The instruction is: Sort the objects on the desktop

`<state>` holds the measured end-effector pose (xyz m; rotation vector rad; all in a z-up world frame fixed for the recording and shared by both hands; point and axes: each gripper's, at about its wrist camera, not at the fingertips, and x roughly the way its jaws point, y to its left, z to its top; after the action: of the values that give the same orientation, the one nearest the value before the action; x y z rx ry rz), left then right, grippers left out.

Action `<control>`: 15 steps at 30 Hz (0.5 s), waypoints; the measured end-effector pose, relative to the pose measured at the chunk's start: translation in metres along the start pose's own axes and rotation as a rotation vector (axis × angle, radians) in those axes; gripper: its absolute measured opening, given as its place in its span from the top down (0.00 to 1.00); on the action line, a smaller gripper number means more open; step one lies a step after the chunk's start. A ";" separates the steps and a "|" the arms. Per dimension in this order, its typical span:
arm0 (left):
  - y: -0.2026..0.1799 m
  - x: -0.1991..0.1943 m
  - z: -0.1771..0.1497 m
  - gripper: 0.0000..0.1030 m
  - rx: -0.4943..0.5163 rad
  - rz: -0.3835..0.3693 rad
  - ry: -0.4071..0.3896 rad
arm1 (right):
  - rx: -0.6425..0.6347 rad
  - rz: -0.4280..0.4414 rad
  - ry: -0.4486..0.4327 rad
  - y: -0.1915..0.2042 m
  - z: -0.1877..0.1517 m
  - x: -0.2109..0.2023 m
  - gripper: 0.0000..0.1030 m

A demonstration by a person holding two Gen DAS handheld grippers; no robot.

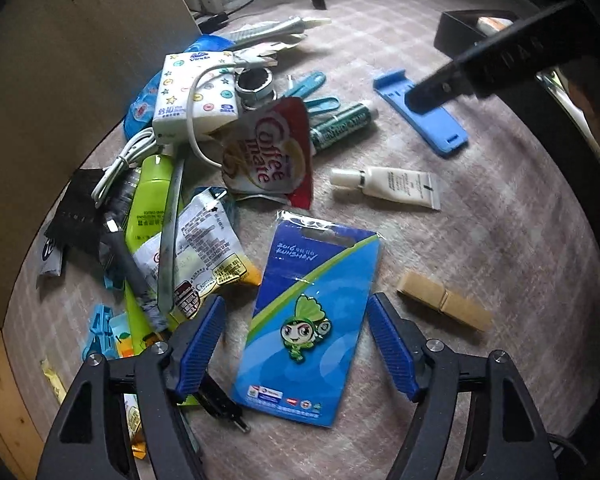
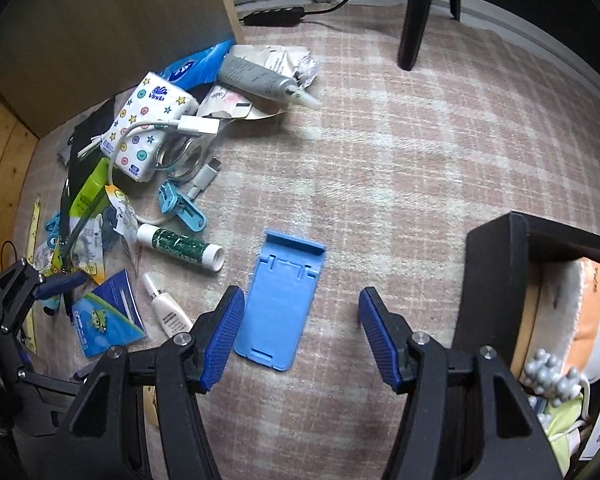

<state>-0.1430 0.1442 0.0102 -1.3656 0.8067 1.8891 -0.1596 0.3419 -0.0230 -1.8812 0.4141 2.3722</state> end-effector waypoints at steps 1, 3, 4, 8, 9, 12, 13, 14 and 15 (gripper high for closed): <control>0.000 0.000 0.000 0.30 -0.004 -0.005 -0.001 | -0.007 0.004 0.007 0.004 0.000 0.002 0.43; -0.002 0.000 0.000 0.32 -0.016 -0.018 -0.007 | -0.022 -0.006 0.012 0.010 0.000 0.004 0.43; -0.002 -0.001 -0.001 0.34 -0.022 -0.019 -0.010 | -0.032 -0.018 0.012 0.013 0.000 0.005 0.43; -0.002 -0.002 -0.005 0.43 -0.081 -0.052 -0.017 | -0.043 -0.057 0.006 0.018 0.000 0.009 0.43; -0.002 -0.002 -0.005 0.43 -0.092 -0.049 -0.020 | -0.047 -0.063 0.006 0.018 0.000 0.010 0.43; -0.004 -0.004 -0.007 0.45 -0.123 -0.047 -0.028 | -0.080 -0.091 0.000 0.024 -0.003 0.011 0.43; -0.005 -0.004 -0.008 0.45 -0.132 -0.052 -0.031 | -0.099 -0.103 -0.004 0.026 -0.004 0.011 0.43; -0.006 -0.004 -0.010 0.45 -0.142 -0.059 -0.034 | -0.115 -0.112 -0.008 0.028 -0.006 0.011 0.43; -0.008 -0.005 -0.010 0.45 -0.148 -0.058 -0.038 | -0.132 -0.118 -0.013 0.030 -0.008 0.012 0.43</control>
<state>-0.1298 0.1399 0.0113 -1.4217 0.6122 1.9552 -0.1618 0.3096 -0.0310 -1.8845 0.1438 2.3867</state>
